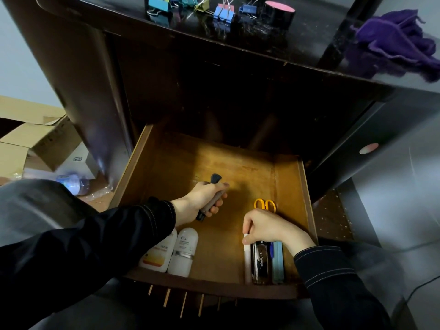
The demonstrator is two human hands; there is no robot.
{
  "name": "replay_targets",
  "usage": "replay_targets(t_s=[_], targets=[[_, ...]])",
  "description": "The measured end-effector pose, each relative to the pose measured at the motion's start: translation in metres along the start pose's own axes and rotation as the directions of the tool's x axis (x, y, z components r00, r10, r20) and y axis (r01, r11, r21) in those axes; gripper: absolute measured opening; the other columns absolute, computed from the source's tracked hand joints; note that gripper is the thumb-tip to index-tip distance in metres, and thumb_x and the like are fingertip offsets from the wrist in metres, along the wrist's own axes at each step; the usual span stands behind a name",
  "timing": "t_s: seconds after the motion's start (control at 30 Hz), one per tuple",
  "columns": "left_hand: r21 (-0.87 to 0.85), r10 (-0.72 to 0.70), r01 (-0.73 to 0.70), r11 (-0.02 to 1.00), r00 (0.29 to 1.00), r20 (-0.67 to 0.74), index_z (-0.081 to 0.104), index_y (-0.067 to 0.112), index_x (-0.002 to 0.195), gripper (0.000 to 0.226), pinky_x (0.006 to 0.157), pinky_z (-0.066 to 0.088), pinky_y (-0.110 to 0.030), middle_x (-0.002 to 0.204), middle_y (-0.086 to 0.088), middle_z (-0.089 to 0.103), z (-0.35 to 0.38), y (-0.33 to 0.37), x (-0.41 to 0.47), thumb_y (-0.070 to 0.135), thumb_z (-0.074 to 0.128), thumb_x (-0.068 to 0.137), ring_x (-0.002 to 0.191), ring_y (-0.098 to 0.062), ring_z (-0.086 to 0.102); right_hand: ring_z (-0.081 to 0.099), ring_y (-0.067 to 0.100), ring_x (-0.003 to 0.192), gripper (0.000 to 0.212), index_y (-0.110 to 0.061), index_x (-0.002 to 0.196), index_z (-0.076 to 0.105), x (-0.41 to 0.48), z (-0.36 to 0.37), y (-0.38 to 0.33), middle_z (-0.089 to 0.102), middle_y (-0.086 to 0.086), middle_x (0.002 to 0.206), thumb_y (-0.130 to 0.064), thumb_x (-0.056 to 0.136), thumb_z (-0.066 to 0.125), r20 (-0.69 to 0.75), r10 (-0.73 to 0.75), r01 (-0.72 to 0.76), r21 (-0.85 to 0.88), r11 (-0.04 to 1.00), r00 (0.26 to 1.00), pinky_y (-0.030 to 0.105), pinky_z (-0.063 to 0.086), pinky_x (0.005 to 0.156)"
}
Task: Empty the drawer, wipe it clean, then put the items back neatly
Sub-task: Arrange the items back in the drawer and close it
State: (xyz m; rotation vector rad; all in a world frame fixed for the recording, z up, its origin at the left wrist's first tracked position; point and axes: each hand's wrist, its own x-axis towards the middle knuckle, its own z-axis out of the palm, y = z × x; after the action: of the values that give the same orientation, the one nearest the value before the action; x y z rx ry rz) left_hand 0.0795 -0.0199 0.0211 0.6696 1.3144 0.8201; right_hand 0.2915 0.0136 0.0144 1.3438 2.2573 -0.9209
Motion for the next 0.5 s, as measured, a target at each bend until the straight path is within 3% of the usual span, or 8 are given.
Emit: replay_targets(t_s=[0.17, 0.27, 0.37, 0.5], targets=[[-0.004, -0.010, 0.010, 1.000, 1.000, 0.008, 0.061, 0.006, 0.099, 0.034, 0.038, 0.033, -0.021, 0.060, 0.000, 0.054, 0.000, -0.001, 0.001, 0.040, 0.062, 0.094, 0.044, -0.014, 0.047, 0.069, 0.011, 0.078, 0.018, -0.024, 0.084, 0.070, -0.003, -0.002, -0.002, 0.068, -0.008, 0.083, -0.034, 0.079, 0.084, 0.010, -0.004, 0.004, 0.014, 1.000, 1.000, 0.040, 0.062, 0.076], [-0.038, -0.031, 0.033, 0.999, 0.998, 0.057, 0.062, 0.003, 0.106, 0.034, 0.040, 0.034, -0.023, 0.063, -0.001, 0.054, -0.002, -0.001, 0.002, 0.032, 0.049, 0.094, 0.048, -0.015, 0.048, 0.068, 0.009, 0.082, 0.015, -0.029, 0.084, 0.069, -0.004, -0.005, -0.003, 0.070, -0.008, 0.085, -0.043, 0.086, 0.075, -0.114, 0.002, 0.006, 0.072, 0.997, 0.993, 0.037, 0.060, 0.077], [-0.095, -0.049, 0.064, 0.993, 0.987, 0.153, 0.065, 0.002, 0.109, 0.036, 0.041, 0.035, -0.021, 0.067, -0.001, 0.054, -0.004, 0.000, 0.002, 0.026, 0.043, 0.091, 0.052, -0.014, 0.048, 0.064, 0.006, 0.093, 0.010, -0.032, 0.093, 0.068, -0.003, -0.014, -0.008, 0.069, -0.012, 0.092, -0.040, 0.096, 0.063, -0.353, 0.031, 0.082, 0.301, 0.950, 0.935, 0.033, 0.054, 0.083], [-0.138, -0.035, 0.071, 0.988, 0.967, 0.251, 0.062, 0.006, 0.100, 0.023, 0.042, 0.036, -0.021, 0.071, -0.003, 0.055, 0.001, 0.004, 0.000, 0.019, 0.047, 0.090, 0.054, -0.015, 0.048, 0.066, 0.008, 0.075, 0.009, -0.033, 0.105, 0.066, -0.009, -0.024, -0.019, 0.073, -0.007, 0.094, -0.029, 0.100, 0.060, -0.428, 0.040, 0.249, 0.597, 0.762, 0.903, 0.023, 0.054, 0.061]])
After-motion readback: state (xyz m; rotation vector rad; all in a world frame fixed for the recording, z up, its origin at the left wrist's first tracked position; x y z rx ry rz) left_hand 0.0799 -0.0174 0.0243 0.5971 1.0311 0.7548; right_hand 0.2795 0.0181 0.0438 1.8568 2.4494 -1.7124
